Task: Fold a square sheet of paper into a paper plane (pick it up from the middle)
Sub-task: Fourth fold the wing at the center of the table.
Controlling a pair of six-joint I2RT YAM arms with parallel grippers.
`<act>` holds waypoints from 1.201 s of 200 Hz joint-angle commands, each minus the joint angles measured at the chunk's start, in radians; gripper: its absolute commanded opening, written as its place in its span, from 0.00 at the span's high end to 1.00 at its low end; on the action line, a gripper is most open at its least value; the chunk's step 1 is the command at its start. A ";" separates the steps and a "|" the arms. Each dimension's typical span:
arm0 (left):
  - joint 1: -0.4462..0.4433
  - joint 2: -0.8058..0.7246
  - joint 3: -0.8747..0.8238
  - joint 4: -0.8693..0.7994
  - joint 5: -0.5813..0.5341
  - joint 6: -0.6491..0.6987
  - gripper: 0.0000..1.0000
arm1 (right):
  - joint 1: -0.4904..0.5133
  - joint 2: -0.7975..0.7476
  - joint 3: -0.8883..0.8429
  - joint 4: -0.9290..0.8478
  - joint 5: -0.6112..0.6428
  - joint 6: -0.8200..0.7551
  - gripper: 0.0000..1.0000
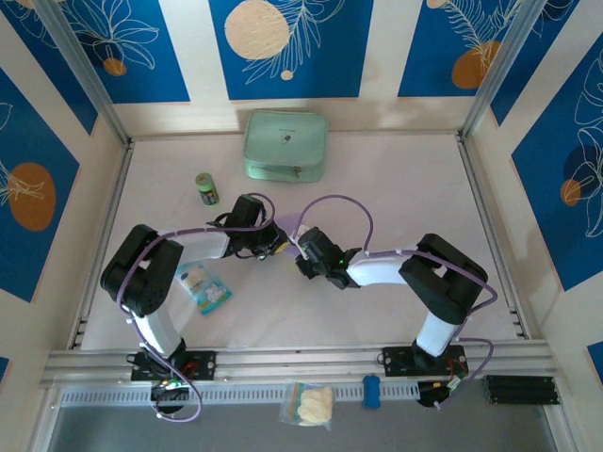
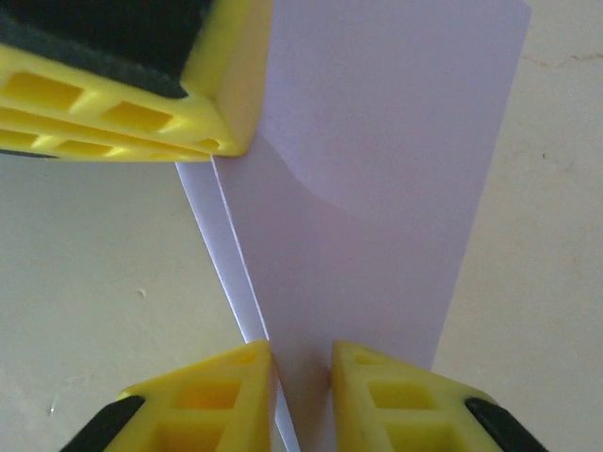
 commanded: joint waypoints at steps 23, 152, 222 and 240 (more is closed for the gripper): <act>0.010 -0.069 0.018 -0.075 -0.049 0.026 0.73 | -0.012 0.000 -0.014 0.025 -0.047 0.007 0.86; -0.003 -0.042 -0.082 0.153 -0.027 0.054 0.71 | -0.187 -0.004 -0.010 0.013 -0.488 0.166 0.92; -0.009 0.041 -0.046 0.183 -0.004 0.063 0.69 | -0.210 -0.001 -0.007 0.013 -0.530 0.171 0.92; -0.008 0.052 -0.045 0.182 -0.004 0.068 0.70 | -0.212 0.003 -0.007 0.013 -0.532 0.171 0.92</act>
